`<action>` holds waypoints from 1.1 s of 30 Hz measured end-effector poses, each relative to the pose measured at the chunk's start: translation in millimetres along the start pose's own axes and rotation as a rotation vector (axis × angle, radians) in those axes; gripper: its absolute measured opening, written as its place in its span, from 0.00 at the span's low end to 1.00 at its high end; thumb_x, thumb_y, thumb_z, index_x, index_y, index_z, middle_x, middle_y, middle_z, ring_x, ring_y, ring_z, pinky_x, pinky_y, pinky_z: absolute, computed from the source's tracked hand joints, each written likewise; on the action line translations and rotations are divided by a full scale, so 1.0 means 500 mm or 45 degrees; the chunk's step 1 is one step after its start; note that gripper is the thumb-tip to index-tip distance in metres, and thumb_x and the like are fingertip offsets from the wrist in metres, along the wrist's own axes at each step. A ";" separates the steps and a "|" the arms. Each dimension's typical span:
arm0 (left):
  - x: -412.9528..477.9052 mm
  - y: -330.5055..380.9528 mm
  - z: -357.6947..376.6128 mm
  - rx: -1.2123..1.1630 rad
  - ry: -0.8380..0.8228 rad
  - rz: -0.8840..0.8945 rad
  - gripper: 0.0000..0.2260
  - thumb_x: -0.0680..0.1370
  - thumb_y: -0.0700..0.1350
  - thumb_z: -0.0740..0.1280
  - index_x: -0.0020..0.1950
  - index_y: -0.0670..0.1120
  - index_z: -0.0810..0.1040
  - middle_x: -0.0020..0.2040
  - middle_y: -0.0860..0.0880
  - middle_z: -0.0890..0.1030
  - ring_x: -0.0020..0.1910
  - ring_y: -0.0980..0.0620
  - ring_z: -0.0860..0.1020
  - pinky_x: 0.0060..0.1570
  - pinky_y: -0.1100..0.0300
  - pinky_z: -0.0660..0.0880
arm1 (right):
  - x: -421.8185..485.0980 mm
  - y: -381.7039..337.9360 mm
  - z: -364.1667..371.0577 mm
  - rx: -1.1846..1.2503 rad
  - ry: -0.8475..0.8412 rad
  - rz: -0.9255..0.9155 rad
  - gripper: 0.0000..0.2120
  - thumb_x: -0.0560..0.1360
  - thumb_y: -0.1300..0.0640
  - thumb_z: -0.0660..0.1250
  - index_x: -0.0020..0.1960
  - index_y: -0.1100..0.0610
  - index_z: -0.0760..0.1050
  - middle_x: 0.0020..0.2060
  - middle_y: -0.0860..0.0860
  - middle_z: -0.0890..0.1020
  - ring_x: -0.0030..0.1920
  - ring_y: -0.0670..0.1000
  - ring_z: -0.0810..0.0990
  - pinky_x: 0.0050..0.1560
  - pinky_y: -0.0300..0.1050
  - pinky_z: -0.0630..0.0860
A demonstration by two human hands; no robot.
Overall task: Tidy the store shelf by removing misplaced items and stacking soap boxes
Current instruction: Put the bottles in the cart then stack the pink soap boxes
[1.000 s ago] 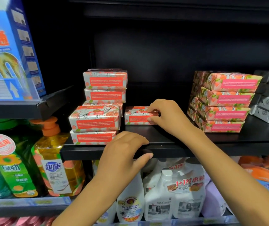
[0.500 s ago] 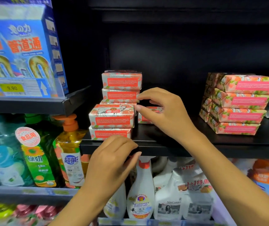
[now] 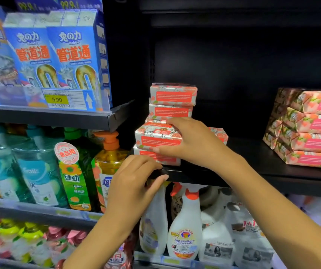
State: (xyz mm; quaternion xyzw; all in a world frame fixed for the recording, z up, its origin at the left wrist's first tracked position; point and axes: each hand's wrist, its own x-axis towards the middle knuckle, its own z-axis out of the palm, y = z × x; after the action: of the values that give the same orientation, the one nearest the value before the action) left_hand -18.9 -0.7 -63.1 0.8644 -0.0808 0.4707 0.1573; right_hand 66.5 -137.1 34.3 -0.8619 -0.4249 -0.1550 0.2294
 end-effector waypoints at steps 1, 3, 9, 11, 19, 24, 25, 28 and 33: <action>0.000 0.000 -0.001 -0.009 -0.004 0.003 0.11 0.74 0.52 0.68 0.45 0.45 0.81 0.44 0.52 0.80 0.46 0.54 0.75 0.47 0.66 0.69 | -0.002 -0.001 -0.001 0.040 0.001 -0.002 0.33 0.67 0.38 0.70 0.67 0.50 0.68 0.61 0.46 0.74 0.59 0.45 0.73 0.58 0.39 0.70; 0.004 0.000 -0.006 -0.045 0.015 0.006 0.12 0.73 0.54 0.68 0.45 0.46 0.81 0.44 0.53 0.80 0.45 0.55 0.75 0.47 0.67 0.69 | -0.014 0.001 -0.004 0.146 0.054 0.001 0.31 0.67 0.40 0.71 0.66 0.50 0.69 0.58 0.44 0.75 0.56 0.42 0.74 0.57 0.37 0.72; 0.078 -0.003 -0.044 -0.103 0.024 -0.036 0.21 0.69 0.60 0.69 0.51 0.46 0.81 0.49 0.52 0.81 0.51 0.53 0.77 0.51 0.62 0.72 | -0.090 0.053 -0.037 0.289 0.342 0.086 0.29 0.62 0.35 0.68 0.60 0.44 0.72 0.50 0.38 0.75 0.51 0.35 0.74 0.47 0.23 0.69; 0.116 -0.008 -0.044 0.005 -0.217 -0.064 0.28 0.67 0.66 0.68 0.58 0.49 0.78 0.56 0.53 0.79 0.57 0.54 0.75 0.56 0.62 0.69 | -0.114 0.073 -0.044 0.304 0.417 0.114 0.27 0.61 0.36 0.68 0.58 0.44 0.71 0.50 0.38 0.75 0.51 0.33 0.73 0.46 0.22 0.67; 0.137 0.002 -0.029 0.194 -0.509 -0.076 0.39 0.63 0.70 0.67 0.69 0.53 0.69 0.66 0.56 0.71 0.64 0.56 0.66 0.61 0.61 0.63 | -0.168 0.126 -0.058 0.281 0.522 0.225 0.26 0.61 0.37 0.67 0.57 0.41 0.69 0.50 0.40 0.76 0.51 0.32 0.73 0.45 0.23 0.68; 0.135 0.008 -0.036 0.067 -0.577 -0.145 0.40 0.58 0.72 0.65 0.66 0.55 0.69 0.64 0.57 0.72 0.60 0.59 0.68 0.55 0.66 0.64 | -0.149 0.149 -0.079 0.185 0.455 0.229 0.30 0.61 0.36 0.67 0.60 0.46 0.70 0.52 0.43 0.75 0.51 0.36 0.73 0.44 0.25 0.68; 0.135 0.010 -0.037 0.027 -0.565 -0.158 0.39 0.58 0.71 0.66 0.65 0.55 0.71 0.62 0.57 0.74 0.56 0.60 0.69 0.51 0.67 0.65 | -0.139 0.153 -0.084 0.154 0.428 0.215 0.29 0.62 0.36 0.67 0.60 0.45 0.70 0.52 0.43 0.74 0.50 0.37 0.73 0.44 0.25 0.68; 0.128 0.016 -0.042 -0.033 -0.480 -0.137 0.39 0.57 0.71 0.69 0.63 0.53 0.74 0.55 0.60 0.75 0.51 0.63 0.69 0.46 0.71 0.64 | -0.100 0.173 -0.093 0.075 0.339 0.173 0.28 0.66 0.43 0.72 0.62 0.50 0.70 0.53 0.45 0.73 0.52 0.43 0.73 0.49 0.33 0.68; 0.102 0.020 -0.047 -0.090 -0.315 -0.060 0.38 0.58 0.72 0.64 0.60 0.50 0.78 0.50 0.68 0.69 0.50 0.61 0.71 0.47 0.73 0.62 | -0.035 0.203 -0.086 -0.029 0.171 0.089 0.28 0.68 0.45 0.73 0.64 0.52 0.69 0.55 0.47 0.73 0.56 0.45 0.71 0.55 0.40 0.67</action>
State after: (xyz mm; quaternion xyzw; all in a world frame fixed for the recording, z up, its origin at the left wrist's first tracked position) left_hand -12.6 -1.4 -6.4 0.9114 -0.0958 0.3536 0.1876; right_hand 134.4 -225.6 36.0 -0.8664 -0.3764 -0.2092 0.2527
